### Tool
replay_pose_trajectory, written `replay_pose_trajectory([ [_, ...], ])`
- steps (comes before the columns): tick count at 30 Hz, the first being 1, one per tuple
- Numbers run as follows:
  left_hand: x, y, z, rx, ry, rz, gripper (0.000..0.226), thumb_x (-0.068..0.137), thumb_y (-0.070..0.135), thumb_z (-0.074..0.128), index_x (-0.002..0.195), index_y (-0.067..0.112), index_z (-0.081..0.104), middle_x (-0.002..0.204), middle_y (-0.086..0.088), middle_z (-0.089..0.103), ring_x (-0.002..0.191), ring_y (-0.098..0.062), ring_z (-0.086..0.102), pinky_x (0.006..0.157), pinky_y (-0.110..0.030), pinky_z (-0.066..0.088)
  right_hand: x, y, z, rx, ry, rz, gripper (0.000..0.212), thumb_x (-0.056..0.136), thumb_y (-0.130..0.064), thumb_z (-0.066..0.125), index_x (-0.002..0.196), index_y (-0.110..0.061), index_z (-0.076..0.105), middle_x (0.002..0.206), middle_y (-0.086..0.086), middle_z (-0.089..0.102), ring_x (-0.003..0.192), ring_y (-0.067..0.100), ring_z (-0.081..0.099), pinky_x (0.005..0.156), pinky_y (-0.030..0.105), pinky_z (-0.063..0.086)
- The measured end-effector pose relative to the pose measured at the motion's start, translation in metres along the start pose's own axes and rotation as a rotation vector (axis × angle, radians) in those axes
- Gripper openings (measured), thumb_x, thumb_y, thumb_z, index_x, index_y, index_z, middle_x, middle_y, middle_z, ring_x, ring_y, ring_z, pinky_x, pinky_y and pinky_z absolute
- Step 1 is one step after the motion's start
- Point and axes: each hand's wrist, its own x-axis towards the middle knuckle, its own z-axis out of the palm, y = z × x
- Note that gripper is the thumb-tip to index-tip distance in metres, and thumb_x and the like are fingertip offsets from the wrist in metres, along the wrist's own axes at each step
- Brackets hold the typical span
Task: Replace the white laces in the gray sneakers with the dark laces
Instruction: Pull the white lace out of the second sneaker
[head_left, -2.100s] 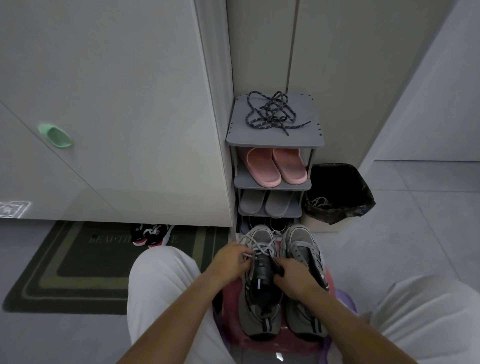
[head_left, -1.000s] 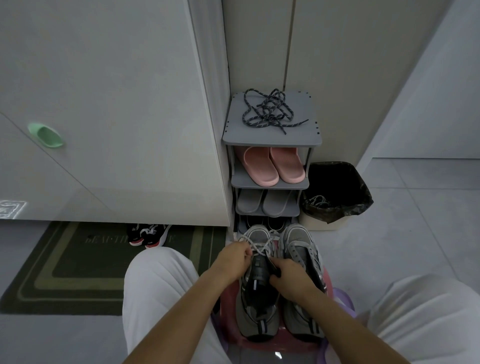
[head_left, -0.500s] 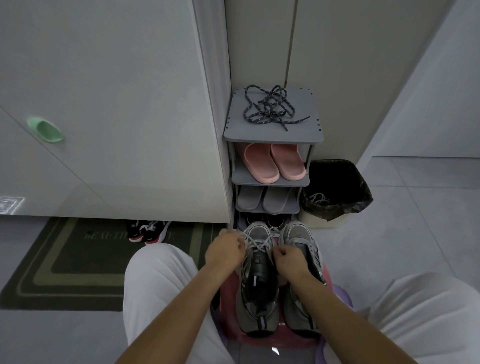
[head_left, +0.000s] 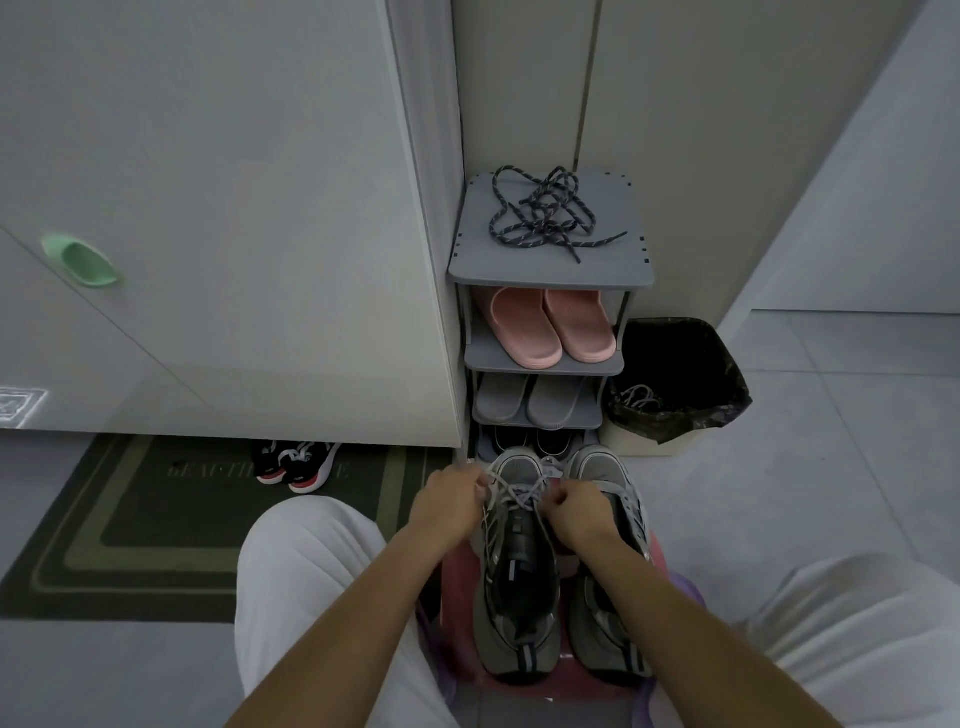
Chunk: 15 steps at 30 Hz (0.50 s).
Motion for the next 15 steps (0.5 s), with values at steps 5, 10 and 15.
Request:
replay_pose_trajectory([
  [5, -0.005, 0.010, 0.010, 0.033, -0.032, 0.131, 0.035, 0.096, 0.028, 0.047, 0.130, 0.018, 0.049, 0.140, -0.004, 0.040, 0.130, -0.023, 0.035, 0.104, -0.036, 0.035, 0.001, -0.002, 0.004, -0.093, 0.018, -0.080, 0.020, 0.092, -0.013, 0.045, 0.073, -0.011, 0.047, 0.084, 0.010, 0.057, 0.079, 0.022, 0.053, 0.068, 0.029, 0.042],
  [10, -0.008, 0.017, 0.009, 0.131, -0.007, 0.147, 0.034, 0.089, 0.042, 0.054, 0.102, 0.010, 0.055, 0.119, -0.006, 0.049, 0.116, -0.022, 0.042, 0.091, -0.038, 0.045, 0.002, -0.005, 0.008, -0.209, -0.001, -0.112, 0.022, 0.097, -0.015, 0.039, 0.085, -0.003, 0.052, 0.102, 0.022, 0.064, 0.096, 0.034, 0.061, 0.066, 0.028, 0.037],
  [15, -0.010, 0.023, 0.006, 0.221, -0.040, 0.120, 0.033, 0.090, 0.041, 0.053, 0.095, 0.009, 0.059, 0.110, -0.011, 0.055, 0.105, -0.026, 0.052, 0.086, -0.040, 0.047, 0.006, -0.004, 0.001, -0.190, -0.062, -0.107, 0.030, 0.093, -0.016, 0.049, 0.063, -0.013, 0.047, 0.082, 0.010, 0.057, 0.090, 0.028, 0.062, 0.073, 0.027, 0.044],
])
